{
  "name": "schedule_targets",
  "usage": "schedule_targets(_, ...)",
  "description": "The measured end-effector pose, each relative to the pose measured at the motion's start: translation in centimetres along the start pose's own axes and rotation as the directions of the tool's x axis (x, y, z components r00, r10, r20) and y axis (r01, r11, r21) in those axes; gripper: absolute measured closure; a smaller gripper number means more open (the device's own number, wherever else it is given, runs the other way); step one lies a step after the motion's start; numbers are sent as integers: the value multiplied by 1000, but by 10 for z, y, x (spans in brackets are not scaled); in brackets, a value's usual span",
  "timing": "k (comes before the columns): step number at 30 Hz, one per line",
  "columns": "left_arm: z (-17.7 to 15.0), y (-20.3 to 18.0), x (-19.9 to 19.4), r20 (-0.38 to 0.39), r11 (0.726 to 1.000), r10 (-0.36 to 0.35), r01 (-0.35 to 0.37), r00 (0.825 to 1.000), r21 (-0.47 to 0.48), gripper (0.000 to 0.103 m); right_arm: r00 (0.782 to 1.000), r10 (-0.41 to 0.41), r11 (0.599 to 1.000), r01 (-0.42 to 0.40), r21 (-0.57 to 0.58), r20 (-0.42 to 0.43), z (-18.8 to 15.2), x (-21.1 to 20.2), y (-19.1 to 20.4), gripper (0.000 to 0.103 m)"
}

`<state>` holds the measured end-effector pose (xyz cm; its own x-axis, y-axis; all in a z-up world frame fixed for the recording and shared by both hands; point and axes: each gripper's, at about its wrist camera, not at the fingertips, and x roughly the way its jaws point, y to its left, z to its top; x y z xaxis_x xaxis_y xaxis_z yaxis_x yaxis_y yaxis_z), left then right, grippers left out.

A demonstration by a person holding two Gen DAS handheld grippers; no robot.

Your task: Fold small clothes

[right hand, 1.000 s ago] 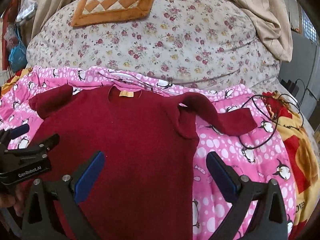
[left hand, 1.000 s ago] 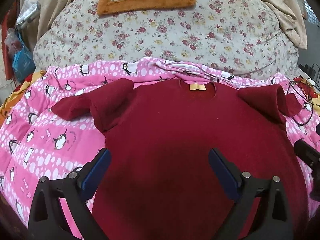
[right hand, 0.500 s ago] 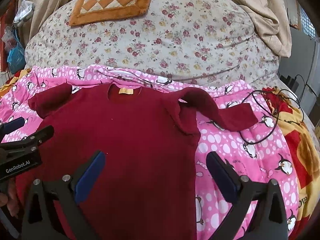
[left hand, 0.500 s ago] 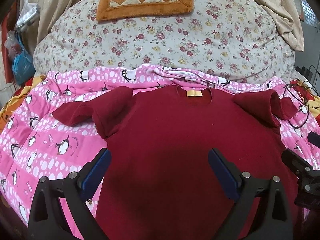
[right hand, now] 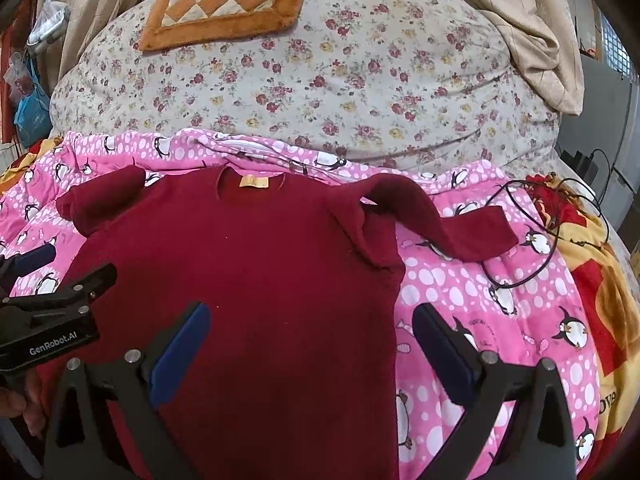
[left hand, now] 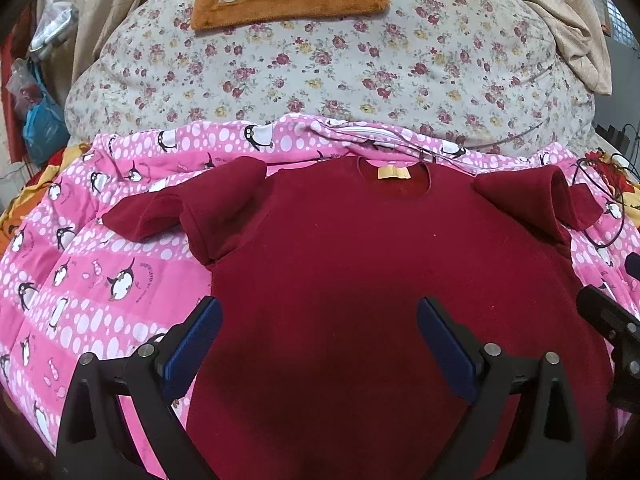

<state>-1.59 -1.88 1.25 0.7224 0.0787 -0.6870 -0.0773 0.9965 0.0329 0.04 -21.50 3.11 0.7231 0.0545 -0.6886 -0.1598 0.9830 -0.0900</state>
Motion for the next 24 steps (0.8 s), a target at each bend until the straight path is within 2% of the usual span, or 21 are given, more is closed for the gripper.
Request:
schedule_targets(10,0,1,3,-11,1000,-19,18,1000,-8,14,1000,5,1000,-5,-7,-1,1,2,7,0)
schedule_targets(24,-2,1,4,-17,1000,-8,8,1000,-3,14,1000,2,1000,-2,6,-8,2,3,8,0)
